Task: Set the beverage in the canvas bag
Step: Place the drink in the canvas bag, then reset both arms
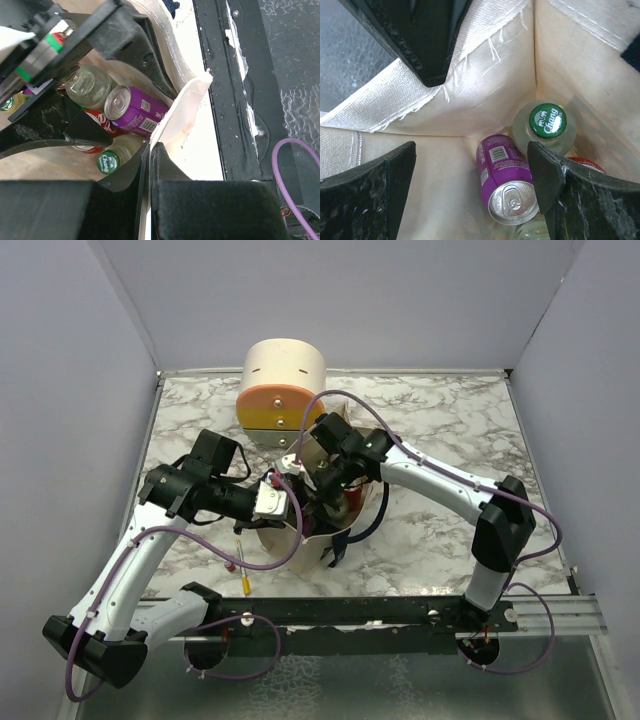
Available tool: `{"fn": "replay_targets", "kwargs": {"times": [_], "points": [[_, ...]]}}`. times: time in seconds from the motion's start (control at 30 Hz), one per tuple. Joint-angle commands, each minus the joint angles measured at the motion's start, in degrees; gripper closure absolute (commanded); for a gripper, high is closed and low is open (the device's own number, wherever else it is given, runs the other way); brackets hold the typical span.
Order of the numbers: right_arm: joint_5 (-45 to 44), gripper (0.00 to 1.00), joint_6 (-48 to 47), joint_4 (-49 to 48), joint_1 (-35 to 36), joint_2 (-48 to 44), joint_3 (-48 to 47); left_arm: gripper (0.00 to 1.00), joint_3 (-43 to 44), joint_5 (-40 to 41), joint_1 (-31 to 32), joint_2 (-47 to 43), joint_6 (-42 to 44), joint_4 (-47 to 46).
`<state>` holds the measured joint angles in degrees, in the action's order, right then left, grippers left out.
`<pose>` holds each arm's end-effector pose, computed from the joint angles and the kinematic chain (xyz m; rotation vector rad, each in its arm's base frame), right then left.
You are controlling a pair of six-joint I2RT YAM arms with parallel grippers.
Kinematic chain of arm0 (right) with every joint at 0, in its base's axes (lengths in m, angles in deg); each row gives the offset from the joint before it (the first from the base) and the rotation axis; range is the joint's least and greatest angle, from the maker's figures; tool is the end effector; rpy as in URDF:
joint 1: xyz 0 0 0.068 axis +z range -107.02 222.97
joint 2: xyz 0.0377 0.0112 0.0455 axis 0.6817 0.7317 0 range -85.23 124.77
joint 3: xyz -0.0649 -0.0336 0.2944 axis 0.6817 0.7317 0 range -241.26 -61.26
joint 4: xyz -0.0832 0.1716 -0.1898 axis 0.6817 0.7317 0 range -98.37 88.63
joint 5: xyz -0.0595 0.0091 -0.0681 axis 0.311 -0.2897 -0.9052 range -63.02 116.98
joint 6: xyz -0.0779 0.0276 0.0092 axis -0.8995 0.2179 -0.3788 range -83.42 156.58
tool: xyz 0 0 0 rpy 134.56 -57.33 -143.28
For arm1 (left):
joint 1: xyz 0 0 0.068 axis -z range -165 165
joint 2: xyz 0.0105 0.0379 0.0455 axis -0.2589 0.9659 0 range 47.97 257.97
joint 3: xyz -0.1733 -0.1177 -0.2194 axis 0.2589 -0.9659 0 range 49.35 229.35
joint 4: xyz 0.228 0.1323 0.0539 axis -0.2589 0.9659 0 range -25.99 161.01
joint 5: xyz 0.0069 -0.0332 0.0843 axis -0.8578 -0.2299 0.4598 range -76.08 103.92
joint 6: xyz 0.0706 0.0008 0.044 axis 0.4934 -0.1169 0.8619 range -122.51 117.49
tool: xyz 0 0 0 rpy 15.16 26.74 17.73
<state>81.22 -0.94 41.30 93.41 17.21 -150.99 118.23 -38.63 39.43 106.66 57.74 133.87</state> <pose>0.2078 0.3440 0.3018 -1.9370 1.5598 1.3240 0.1260 -0.1206 0.3678 1.7276 1.4518 -0.8645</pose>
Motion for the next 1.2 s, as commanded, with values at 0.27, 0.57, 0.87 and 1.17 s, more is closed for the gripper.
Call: {"fn": "replay_targets", "kwargs": {"times": [0.27, 0.57, 0.87, 1.17], "points": [[3.3, 0.1, 12.2, -2.3, -12.8, -1.9, -9.9, 1.0, 2.0, -4.9, -0.4, -0.6, 0.3, -0.7], [-13.2, 0.1, 13.4, -1.3, -23.2, -10.6, -16.1, 0.82, 7.3, -1.5, -0.2, 0.9, -8.1, -5.0], [-32.7, 0.08, 13.0, -1.7, -36.0, -19.4, -11.8, 0.4, 17.1, 7.9, -0.2, 2.2, -19.6, -12.1], [-58.8, 0.0, 17.3, 4.2, -36.6, -21.6, -10.1, 0.01, 17.7, 50.7, -0.2, 0.7, -38.7, -32.0]]}}
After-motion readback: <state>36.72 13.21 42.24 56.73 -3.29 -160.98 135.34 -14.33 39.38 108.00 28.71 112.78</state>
